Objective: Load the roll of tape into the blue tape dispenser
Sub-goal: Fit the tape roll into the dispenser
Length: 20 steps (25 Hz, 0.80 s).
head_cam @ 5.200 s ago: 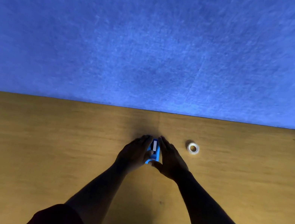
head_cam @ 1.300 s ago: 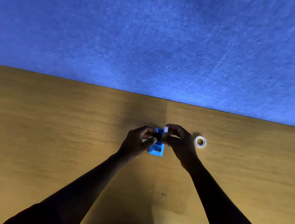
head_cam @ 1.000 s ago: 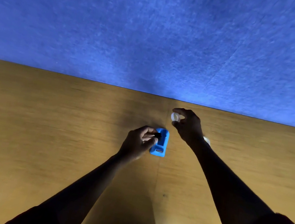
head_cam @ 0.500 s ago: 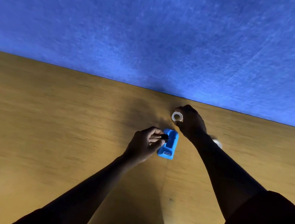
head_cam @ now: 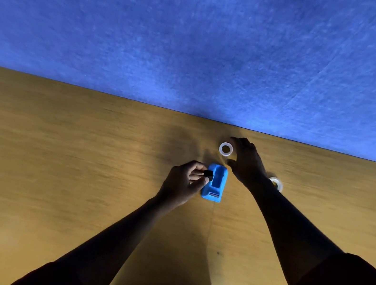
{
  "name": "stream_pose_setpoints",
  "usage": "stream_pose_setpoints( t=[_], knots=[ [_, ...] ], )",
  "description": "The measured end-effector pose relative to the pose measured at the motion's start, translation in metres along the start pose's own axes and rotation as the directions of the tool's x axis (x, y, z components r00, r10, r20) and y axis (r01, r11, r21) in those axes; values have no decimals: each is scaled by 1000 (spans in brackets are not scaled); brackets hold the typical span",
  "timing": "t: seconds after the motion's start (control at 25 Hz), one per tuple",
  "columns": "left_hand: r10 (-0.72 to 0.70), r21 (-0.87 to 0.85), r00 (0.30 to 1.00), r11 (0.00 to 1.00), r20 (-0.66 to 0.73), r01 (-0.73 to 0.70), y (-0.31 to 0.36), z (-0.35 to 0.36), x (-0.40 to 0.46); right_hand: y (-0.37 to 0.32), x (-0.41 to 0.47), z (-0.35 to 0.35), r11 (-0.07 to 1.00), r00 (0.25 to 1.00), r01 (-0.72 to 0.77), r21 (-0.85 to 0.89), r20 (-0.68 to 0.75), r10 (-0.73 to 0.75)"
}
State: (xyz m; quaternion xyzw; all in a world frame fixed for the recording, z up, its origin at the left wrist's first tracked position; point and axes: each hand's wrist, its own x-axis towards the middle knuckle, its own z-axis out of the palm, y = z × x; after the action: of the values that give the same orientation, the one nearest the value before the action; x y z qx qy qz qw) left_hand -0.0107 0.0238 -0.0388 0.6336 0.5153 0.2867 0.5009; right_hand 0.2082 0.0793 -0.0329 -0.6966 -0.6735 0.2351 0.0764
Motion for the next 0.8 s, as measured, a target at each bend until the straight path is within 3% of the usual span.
stream_pose_setpoints(
  t=[0.2, 0.48, 0.8],
  knots=[
    [21, 13, 999, 1000, 25, -21, 6, 0, -4, 32, -36, -15, 995, 998, -54, -86, -35, 51],
    [4, -15, 999, 1000, 39, -3, 21, 10, -10, 88, -89, -35, 987, 987, -157, -32, -37, 155],
    [-3, 14, 998, 1000, 65, 2, 34, 20, -14, 99, -108, -25, 963, 963, -268, 24, 2, 268]
  ],
)
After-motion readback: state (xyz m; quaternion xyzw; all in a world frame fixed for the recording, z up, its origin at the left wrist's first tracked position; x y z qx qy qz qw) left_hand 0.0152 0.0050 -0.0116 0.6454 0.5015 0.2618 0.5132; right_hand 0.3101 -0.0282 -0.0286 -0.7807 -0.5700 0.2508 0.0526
